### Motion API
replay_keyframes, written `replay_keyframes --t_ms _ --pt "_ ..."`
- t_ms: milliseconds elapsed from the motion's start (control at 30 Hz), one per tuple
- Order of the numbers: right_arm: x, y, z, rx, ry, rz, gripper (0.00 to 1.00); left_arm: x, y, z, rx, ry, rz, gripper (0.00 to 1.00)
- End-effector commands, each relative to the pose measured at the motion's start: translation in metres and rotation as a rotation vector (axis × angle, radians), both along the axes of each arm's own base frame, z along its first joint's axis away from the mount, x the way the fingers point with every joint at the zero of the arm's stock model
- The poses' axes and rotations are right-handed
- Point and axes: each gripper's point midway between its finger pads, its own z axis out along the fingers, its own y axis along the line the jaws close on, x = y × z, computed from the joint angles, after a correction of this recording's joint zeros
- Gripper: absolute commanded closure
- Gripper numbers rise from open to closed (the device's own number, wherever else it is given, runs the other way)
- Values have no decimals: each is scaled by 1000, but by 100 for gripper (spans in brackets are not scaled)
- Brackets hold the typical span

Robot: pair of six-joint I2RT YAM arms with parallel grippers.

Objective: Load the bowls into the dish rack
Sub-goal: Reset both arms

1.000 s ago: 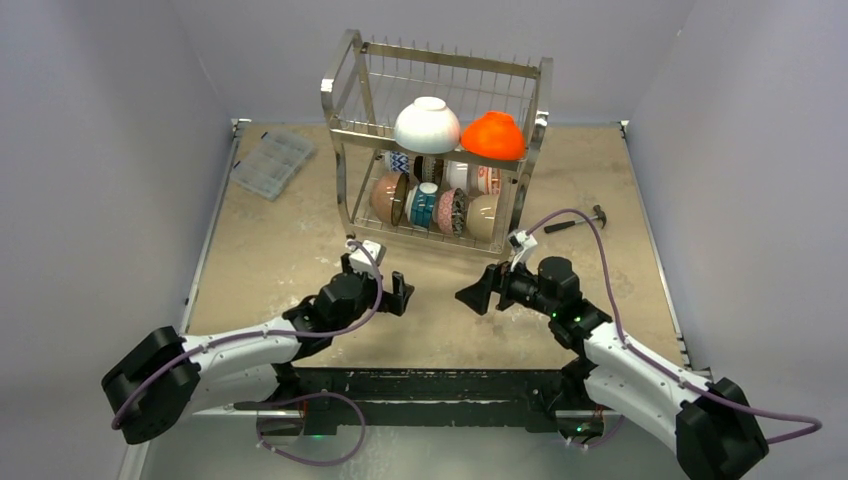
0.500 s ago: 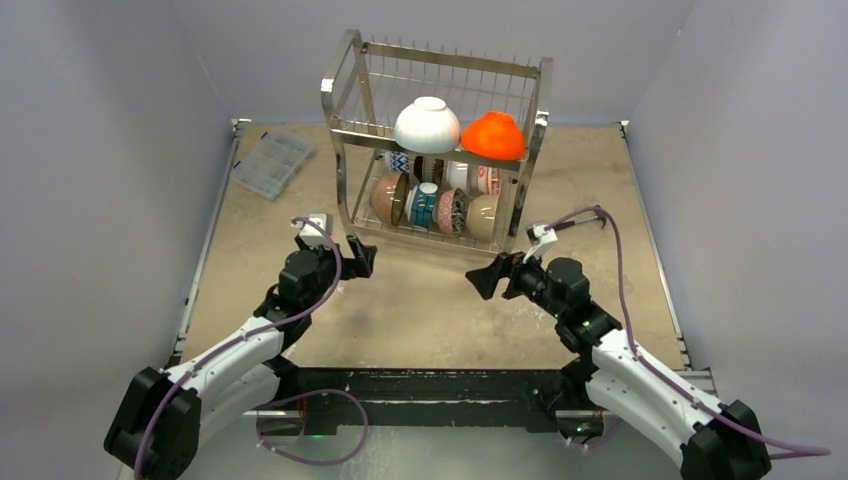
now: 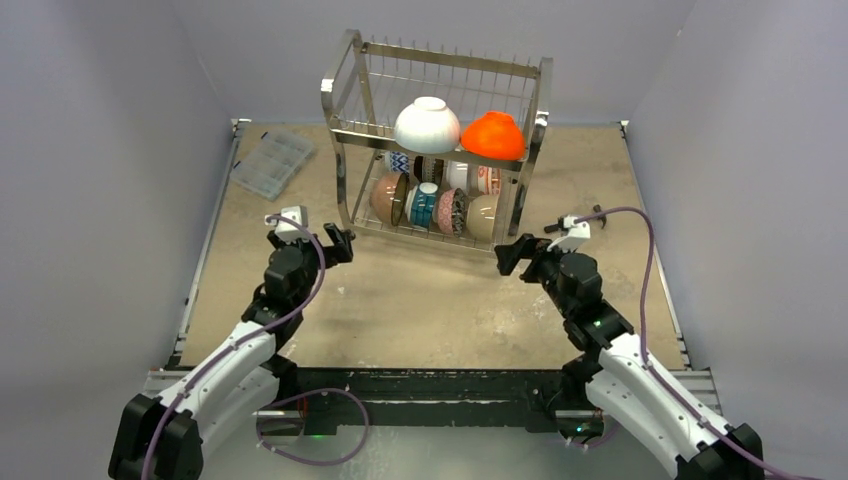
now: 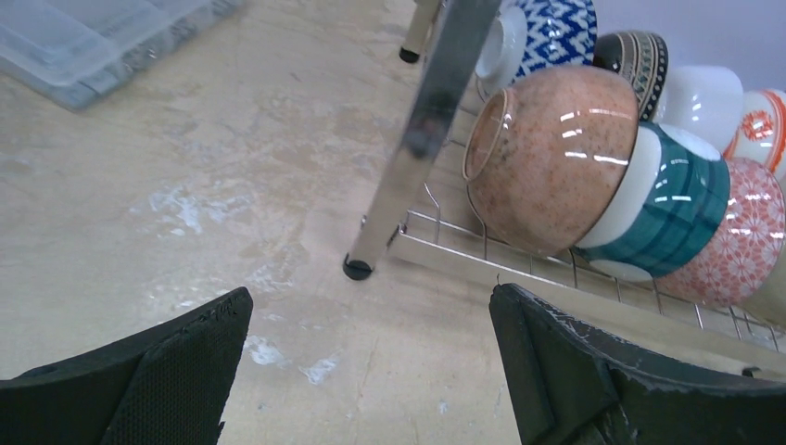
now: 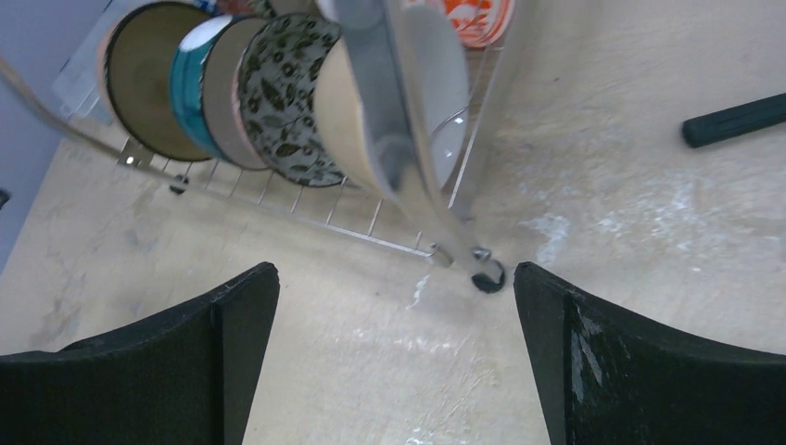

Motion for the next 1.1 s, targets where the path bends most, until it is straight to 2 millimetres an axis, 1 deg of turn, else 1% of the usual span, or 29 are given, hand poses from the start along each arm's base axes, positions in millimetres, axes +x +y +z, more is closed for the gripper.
replay_keyframes --t_ms 0,100,167,300,400,500,533,567,633,733,767,800,833,867,900,933,1000,1067 --pt "16 -29 28 -12 -68 -115 1 6 23 31 41 -81 111 1" --pt "21 -47 39 3 -101 -150 1 4 32 33 54 -91 152 1" --pt "24 -55 43 8 -112 -164 1 2 38 33 59 -99 183 1" --pt "33 -69 44 -2 -121 -196 1 1 48 33 77 -109 231 1" --pt "44 -84 45 2 -125 -236 1 1 57 31 101 -104 276 1" --pt "56 -102 41 2 -130 -286 1 0 70 29 123 -108 350 1" --pt "60 -106 38 0 -128 -292 1 -1 74 28 133 -108 371 1" --pt "65 -115 36 -2 -126 -313 1 -1 78 27 141 -111 396 1" --pt "72 -128 31 -15 -120 -349 1 -2 86 22 166 -106 435 1" --pt "80 -141 28 -46 -148 -395 1 -2 92 14 208 -106 465 1" --pt "80 -145 26 -59 -167 -412 1 -2 94 12 219 -107 471 1" --pt "81 -147 28 -68 -201 -419 1 -2 95 4 241 -96 474 1" --pt "78 -149 22 -89 -224 -422 1 -1 95 1 281 -93 463 1" --pt "79 -152 29 -93 -275 -436 1 1 95 -2 312 -90 449 1" --pt "75 -154 25 -100 -296 -450 1 3 94 -5 340 -85 438 1" --pt "73 -156 25 -131 -329 -451 1 5 93 -8 364 -78 430 1" --pt "69 -161 39 -187 -431 -468 1 10 92 -13 389 -71 416 1" --pt "64 -164 37 -189 -472 -488 1 15 91 -18 401 -61 399 1"
